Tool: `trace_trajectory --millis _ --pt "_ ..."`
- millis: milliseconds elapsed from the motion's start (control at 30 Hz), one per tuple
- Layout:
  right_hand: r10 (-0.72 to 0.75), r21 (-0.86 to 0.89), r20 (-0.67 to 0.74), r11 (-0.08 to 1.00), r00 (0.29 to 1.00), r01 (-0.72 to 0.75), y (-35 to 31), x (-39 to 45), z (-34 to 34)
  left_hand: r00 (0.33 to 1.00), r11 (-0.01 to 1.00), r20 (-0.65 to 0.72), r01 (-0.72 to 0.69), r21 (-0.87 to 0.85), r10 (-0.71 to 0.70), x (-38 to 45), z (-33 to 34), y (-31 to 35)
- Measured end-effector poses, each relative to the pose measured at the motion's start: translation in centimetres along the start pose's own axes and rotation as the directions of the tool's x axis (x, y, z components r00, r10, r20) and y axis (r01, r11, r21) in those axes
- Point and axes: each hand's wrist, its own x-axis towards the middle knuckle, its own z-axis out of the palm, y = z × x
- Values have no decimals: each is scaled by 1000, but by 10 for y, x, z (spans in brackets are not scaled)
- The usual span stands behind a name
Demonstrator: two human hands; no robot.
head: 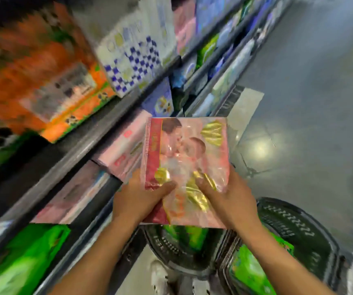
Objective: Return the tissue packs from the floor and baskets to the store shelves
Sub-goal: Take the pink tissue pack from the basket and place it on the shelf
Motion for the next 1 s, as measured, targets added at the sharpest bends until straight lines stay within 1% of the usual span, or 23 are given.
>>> trace_trajectory --millis 67,133,200,267,400,500,533,700,767,833,867,933,1000 --pt "-112 35 -26 993 993 113 -43 -5 -40 996 997 -76 -40 -62 35 -19 -43 29" --pt "-229 69 -66 970 971 234 -87 -11 -77 982 985 -160 -119 -126 99 -40 -86 57" --pt "-330 89 -106 936 938 340 -127 -17 -109 951 967 -263 -204 -153 160 -62 -127 80" --pt "-428 127 -119 888 896 441 -167 -27 -136 910 956 -361 -265 -127 204 -84 -169 96" --pt "-600 217 -135 758 788 615 -243 -53 -169 825 934 -499 -349 -78 267 -119 -251 106" --pt "-660 233 -132 705 740 670 -296 -69 -175 765 915 -577 -398 -73 287 -148 -306 102" --pt "-689 246 -134 673 712 697 -313 -74 -173 748 909 -598 -410 -77 287 -157 -322 99" --pt "-801 295 -164 517 575 804 -393 -108 -143 685 931 -690 -363 -45 234 -184 -392 54" --pt "-825 288 -180 477 536 831 -418 -118 -123 686 941 -695 -336 -40 215 -192 -415 32" --pt "-845 264 -184 449 502 854 -440 -128 -102 664 951 -719 -308 -12 206 -201 -436 12" --pt "-854 256 -188 434 485 864 -450 -134 -92 646 959 -736 -284 13 202 -207 -445 4" --pt "-876 250 -201 387 439 888 -469 -143 -74 625 980 -764 -194 43 158 -216 -461 -11" --pt "-895 243 -201 349 399 905 -486 -154 -57 645 994 -763 -106 -25 50 -219 -472 -25"
